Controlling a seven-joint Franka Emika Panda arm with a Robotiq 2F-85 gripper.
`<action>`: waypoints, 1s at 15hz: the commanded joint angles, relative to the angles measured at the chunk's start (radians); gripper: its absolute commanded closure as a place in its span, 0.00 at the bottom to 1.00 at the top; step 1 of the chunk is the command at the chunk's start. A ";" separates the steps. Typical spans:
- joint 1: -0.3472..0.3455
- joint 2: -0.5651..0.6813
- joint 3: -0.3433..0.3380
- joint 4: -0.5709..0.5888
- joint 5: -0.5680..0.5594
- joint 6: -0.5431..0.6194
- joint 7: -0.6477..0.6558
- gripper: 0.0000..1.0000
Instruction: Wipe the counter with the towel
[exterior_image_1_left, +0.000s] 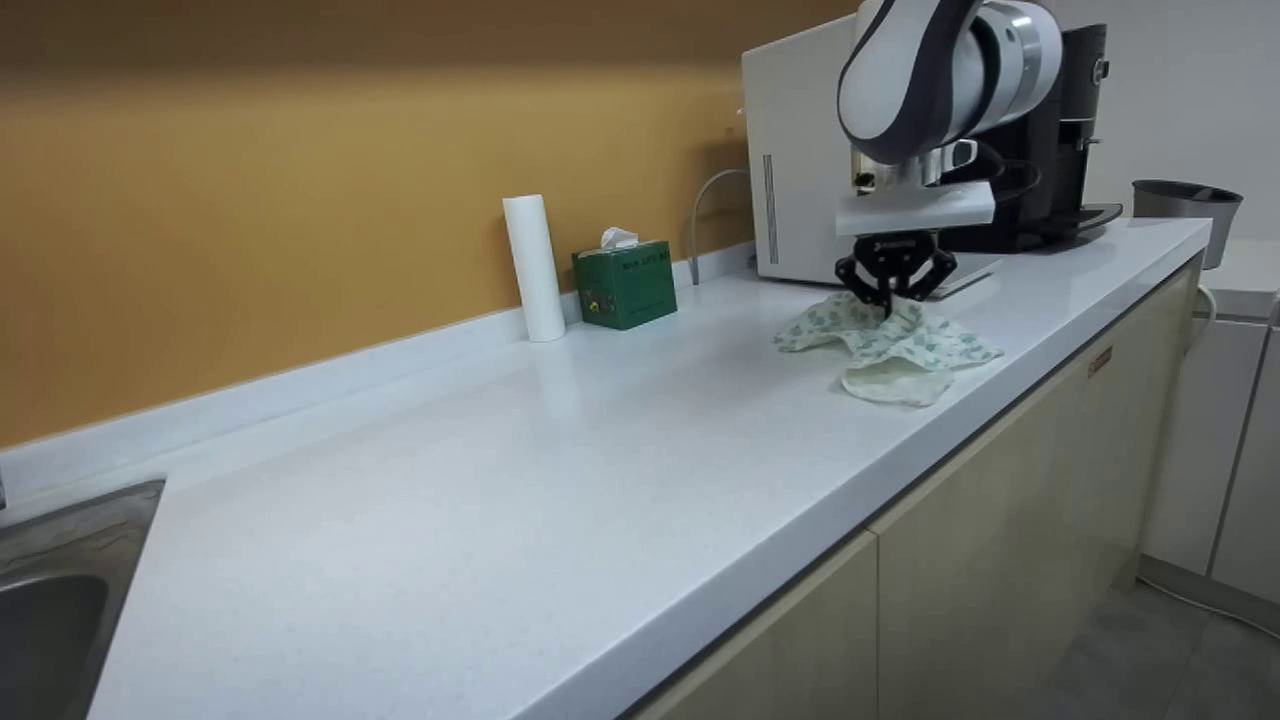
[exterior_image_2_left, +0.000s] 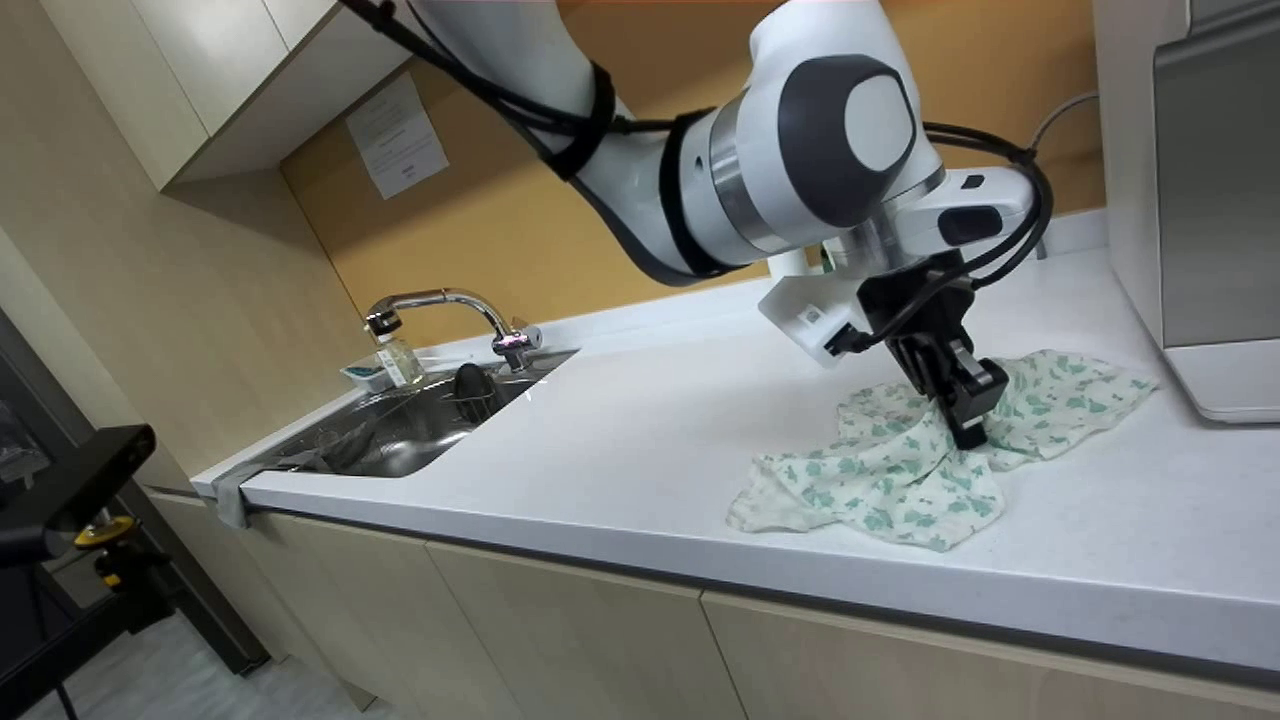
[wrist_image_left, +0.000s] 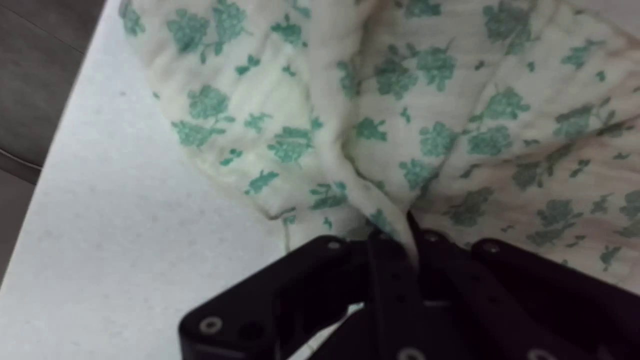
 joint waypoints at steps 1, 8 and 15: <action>0.002 0.142 0.024 0.158 0.017 -0.009 0.058 0.99; -0.013 0.293 0.121 0.418 0.065 -0.126 -0.005 0.99; -0.007 0.284 0.258 0.420 0.150 -0.190 -0.220 0.99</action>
